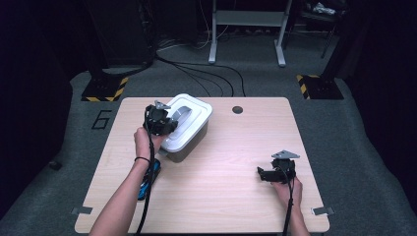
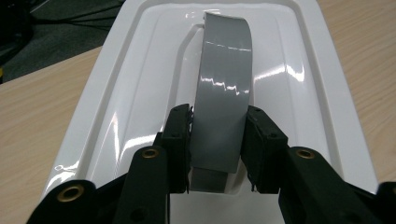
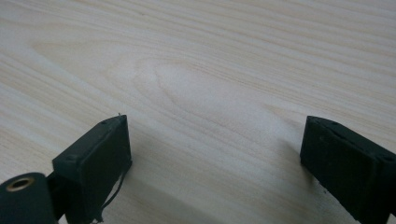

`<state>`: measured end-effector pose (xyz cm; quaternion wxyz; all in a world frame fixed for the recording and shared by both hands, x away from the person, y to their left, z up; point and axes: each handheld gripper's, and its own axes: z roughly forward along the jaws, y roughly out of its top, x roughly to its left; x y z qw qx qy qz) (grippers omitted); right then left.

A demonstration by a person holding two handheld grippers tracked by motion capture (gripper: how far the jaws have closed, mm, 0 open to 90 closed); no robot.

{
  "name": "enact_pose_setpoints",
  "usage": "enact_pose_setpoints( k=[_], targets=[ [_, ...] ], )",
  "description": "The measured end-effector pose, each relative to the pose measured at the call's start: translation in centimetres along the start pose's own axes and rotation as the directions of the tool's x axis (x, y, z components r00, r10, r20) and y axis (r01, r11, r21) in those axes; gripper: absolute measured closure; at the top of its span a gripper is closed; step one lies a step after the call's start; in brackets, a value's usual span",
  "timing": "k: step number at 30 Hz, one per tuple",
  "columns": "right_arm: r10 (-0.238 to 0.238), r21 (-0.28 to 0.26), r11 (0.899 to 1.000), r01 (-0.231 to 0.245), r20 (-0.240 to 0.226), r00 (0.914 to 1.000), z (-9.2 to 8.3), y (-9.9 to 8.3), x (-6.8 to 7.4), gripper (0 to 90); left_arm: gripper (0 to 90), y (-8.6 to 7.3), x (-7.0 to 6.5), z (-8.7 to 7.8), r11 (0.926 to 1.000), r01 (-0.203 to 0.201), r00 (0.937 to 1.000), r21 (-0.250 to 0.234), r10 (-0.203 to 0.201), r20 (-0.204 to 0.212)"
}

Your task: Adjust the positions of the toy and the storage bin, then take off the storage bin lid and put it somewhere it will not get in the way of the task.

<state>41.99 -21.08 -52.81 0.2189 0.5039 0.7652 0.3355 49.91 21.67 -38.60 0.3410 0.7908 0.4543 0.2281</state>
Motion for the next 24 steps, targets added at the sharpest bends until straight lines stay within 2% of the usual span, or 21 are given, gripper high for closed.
enact_pose_setpoints(
  k=[3, 6, 10, 12, 24],
  targets=[
    [-0.006, 0.002, 1.000, 0.006, 0.000, 1.0000, 0.0, 0.0, 0.0, 8.1, 65.1, 0.0, 0.0, -0.1, 1.0000, -0.009, 1.0000, 0.003, 0.009, -0.002],
    [-0.009, 0.002, 1.000, 0.009, 0.003, 1.0000, 0.0, 0.0, -0.1, 8.2, 65.7, 0.0, -0.1, -0.3, 0.9995, -0.024, 0.9996, -0.021, 0.023, -0.015],
    [-0.009, 0.002, 1.000, 0.009, 0.003, 1.0000, 0.0, 0.0, -0.1, 8.2, 67.0, 0.2, 0.2, -1.0, 0.9970, 0.016, 0.9999, -0.076, -0.016, 0.001],
    [-0.009, 0.002, 1.000, 0.009, 0.003, 1.0000, 0.0, 0.0, -0.1, 8.2, 67.1, 0.2, 0.4, -1.3, 0.9976, 0.009, 0.9999, -0.069, -0.009, 0.004],
    [-0.006, 0.003, 1.000, 0.006, 0.003, 1.0000, -0.1, 0.0, 0.0, 8.2, 67.2, 0.6, 0.7, -2.7, 0.9926, -0.022, 0.9988, -0.119, 0.017, -0.046]
  ],
)
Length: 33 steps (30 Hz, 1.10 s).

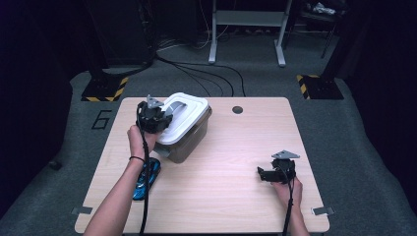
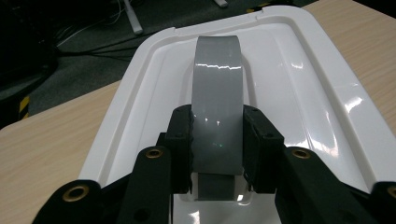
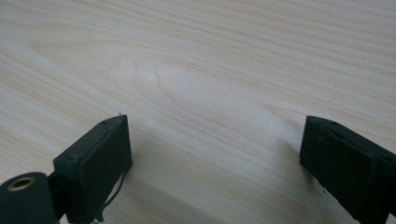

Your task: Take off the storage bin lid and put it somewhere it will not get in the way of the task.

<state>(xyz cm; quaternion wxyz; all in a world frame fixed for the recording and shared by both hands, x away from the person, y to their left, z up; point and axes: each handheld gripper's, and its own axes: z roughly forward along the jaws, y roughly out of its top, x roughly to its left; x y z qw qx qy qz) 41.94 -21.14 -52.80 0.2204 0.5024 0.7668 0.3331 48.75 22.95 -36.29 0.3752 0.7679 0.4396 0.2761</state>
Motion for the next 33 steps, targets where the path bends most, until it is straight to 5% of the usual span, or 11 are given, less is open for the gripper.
enact_pose_setpoints(
  k=[10, 33],
  targets=[
    [-0.003, -0.001, 1.000, 0.003, 0.000, 1.0000, 0.0, 0.0, 0.0, 8.3, 67.2, 0.5, 0.3, -1.0, 0.9995, -0.022, 0.9993, -0.024, 0.021, -0.032],
    [-0.003, -0.001, 1.000, 0.003, -0.001, 1.0000, 0.0, 0.0, 0.0, 8.3, 67.3, 0.4, 3.0, -3.4, 0.9960, 0.011, 0.9925, -0.089, -0.022, -0.120]
  ],
)
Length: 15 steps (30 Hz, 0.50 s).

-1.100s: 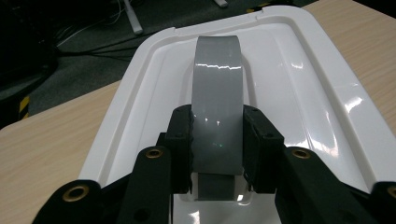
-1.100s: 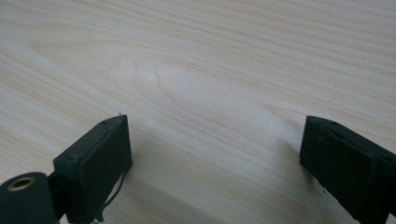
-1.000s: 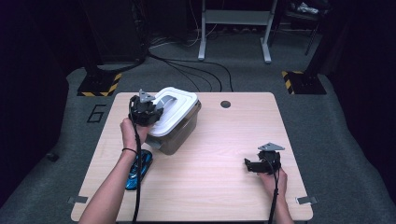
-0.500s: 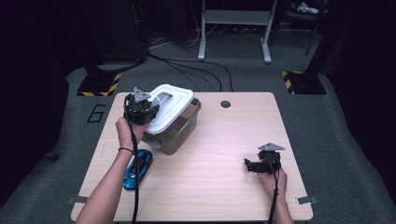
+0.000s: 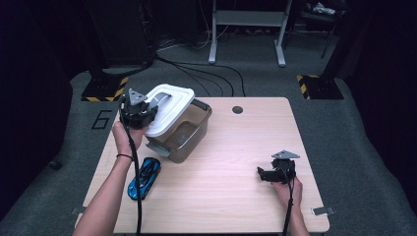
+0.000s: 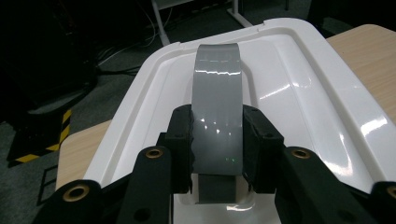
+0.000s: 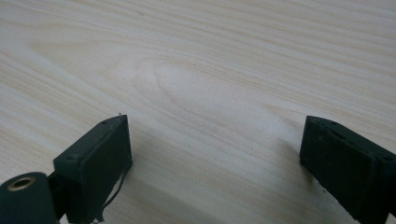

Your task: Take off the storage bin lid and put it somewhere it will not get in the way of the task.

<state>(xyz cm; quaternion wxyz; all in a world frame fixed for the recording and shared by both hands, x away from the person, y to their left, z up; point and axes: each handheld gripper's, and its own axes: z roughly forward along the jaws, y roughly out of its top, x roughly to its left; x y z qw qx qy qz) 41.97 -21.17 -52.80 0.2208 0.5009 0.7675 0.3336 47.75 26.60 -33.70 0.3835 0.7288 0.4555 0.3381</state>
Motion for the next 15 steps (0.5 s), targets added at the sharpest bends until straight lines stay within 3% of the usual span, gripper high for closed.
enact_pose_setpoints(
  k=[15],
  targets=[
    [0.000, 0.000, 1.000, 0.000, 0.000, 1.0000, 0.0, 0.0, 0.0, 8.3, 67.3, -0.9, 3.1, -0.5, 0.9995, 0.030, 0.9951, 0.000, -0.030, -0.095]
  ],
)
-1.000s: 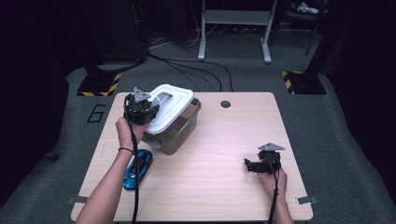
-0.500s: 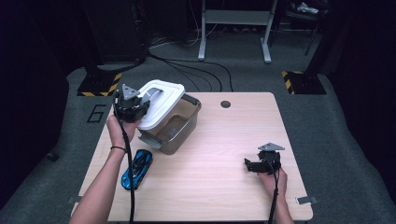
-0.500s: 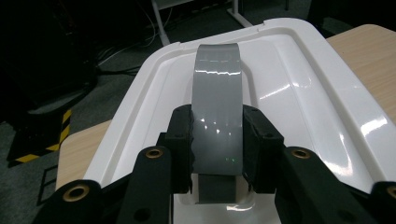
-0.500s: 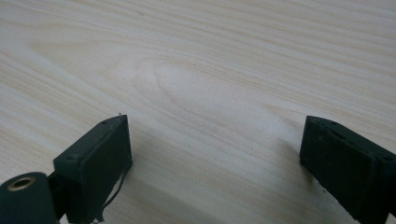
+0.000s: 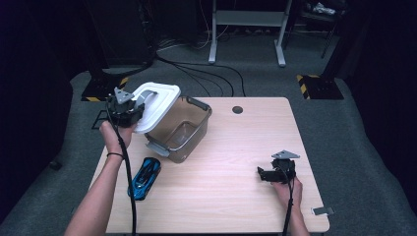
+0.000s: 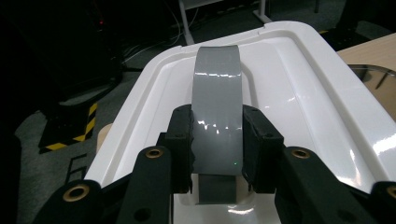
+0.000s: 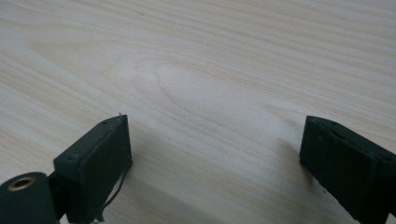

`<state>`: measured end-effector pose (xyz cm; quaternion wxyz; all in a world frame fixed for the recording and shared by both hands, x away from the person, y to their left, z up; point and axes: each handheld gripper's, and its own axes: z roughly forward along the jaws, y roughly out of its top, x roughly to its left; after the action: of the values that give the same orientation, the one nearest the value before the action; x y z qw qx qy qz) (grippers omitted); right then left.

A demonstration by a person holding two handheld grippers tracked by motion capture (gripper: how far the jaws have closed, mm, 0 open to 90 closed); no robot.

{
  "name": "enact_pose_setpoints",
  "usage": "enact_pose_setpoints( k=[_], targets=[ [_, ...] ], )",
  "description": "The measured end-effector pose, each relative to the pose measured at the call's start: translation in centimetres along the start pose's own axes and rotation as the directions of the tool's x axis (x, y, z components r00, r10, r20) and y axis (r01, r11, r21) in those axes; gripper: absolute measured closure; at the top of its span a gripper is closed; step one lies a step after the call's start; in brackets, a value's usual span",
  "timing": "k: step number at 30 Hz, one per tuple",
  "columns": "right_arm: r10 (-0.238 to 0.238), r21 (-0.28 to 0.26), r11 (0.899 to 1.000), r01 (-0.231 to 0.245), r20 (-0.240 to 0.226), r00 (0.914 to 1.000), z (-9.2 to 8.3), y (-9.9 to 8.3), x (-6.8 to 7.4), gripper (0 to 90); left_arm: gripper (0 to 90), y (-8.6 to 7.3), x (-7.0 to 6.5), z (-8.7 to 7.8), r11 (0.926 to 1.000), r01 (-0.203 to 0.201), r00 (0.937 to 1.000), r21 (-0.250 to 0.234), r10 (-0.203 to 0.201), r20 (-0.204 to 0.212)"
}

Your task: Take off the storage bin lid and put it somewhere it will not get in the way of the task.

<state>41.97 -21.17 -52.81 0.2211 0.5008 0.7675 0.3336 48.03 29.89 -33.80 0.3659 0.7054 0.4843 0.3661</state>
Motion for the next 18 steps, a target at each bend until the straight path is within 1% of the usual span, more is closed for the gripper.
enact_pose_setpoints(
  k=[8, 12, 14, 15, 17, 18],
  targets=[
    [0.000, 0.000, 1.000, 0.000, 0.000, 1.0000, 0.0, 0.0, 0.0, 8.3, 67.3, -0.8, 1.6, 0.2, 0.9999, 0.017, 0.9984, 0.002, -0.017, -0.054],
    [0.000, 0.001, 1.000, 0.000, 0.001, 1.0000, 0.0, 0.0, 0.0, 8.3, 67.4, -1.3, 2.2, 0.5, 0.9997, 0.024, 0.9967, 0.007, -0.023, -0.078],
    [0.000, 0.000, 1.000, 0.000, 0.001, 1.0000, 0.0, 0.0, 0.0, 8.3, 67.4, -1.6, 2.5, 0.6, 0.9996, 0.024, 0.9958, 0.018, -0.022, -0.088],
    [0.000, 0.001, 1.000, 0.000, -0.001, 1.0000, 0.0, 0.0, 0.0, 8.3, 67.3, -1.8, 2.7, 0.7, 0.9996, 0.026, 0.9949, 0.011, -0.025, -0.098],
    [0.000, 0.000, 1.000, 0.000, 0.000, 1.0000, 0.0, 0.0, 0.0, 8.3, 67.3, -2.0, 2.9, 0.8, 0.9992, 0.034, 0.9941, 0.023, -0.031, -0.104],
    [0.000, 0.001, 1.000, 0.000, -0.001, 1.0000, 0.0, 0.0, 0.0, 8.3, 67.4, -2.2, 3.1, 1.0, 0.9993, 0.030, 0.9932, 0.024, -0.028, -0.113]
  ],
)
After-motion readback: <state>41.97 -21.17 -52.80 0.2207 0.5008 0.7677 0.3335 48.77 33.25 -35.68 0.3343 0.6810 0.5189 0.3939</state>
